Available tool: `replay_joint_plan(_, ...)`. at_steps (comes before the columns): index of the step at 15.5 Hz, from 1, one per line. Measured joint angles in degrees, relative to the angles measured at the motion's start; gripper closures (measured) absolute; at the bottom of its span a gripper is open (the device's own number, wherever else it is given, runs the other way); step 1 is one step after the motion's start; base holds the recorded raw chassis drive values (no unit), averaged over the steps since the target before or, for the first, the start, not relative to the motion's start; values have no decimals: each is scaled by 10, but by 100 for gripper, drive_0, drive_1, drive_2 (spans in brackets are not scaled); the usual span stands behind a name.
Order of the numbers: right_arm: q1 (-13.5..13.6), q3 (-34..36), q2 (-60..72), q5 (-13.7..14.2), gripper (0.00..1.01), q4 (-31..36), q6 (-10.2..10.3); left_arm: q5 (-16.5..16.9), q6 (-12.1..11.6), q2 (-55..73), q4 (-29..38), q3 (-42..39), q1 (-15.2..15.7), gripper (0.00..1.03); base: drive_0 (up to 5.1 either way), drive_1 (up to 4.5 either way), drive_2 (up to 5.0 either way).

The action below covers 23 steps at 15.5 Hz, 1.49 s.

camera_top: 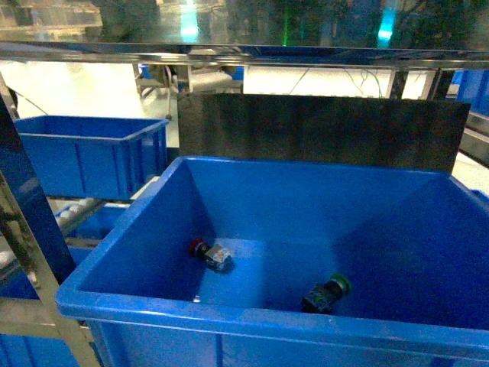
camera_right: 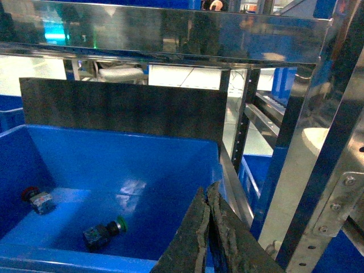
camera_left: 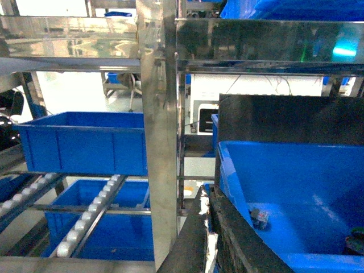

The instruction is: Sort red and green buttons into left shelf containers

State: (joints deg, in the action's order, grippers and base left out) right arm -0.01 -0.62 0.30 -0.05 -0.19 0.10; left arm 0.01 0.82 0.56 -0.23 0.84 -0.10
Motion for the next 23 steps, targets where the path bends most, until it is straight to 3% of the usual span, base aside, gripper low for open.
replay_joint_plan(4, 0, 0, 0, 0, 99, 0, 0, 0, 0, 0, 0, 0, 0, 101, 0, 0, 0)
replay_joint_plan(5, 0, 0, 0, 0, 92, 0, 0, 0, 0, 0, 0, 0, 0, 91, 0, 0, 0)
replay_joint_plan(12, 0, 0, 0, 0, 7, 0, 0, 0, 0, 0, 0, 0, 0, 6, 0, 0, 0)
replay_joint_plan(13, 0, 0, 0, 0, 2, -1, 0, 0, 0, 0, 0, 0, 0, 5, 0, 0, 0)
replay_joint_plan(23, 0, 0, 0, 0, 3, 0, 0, 0, 0, 0, 0, 0, 0, 5, 0, 0, 0)
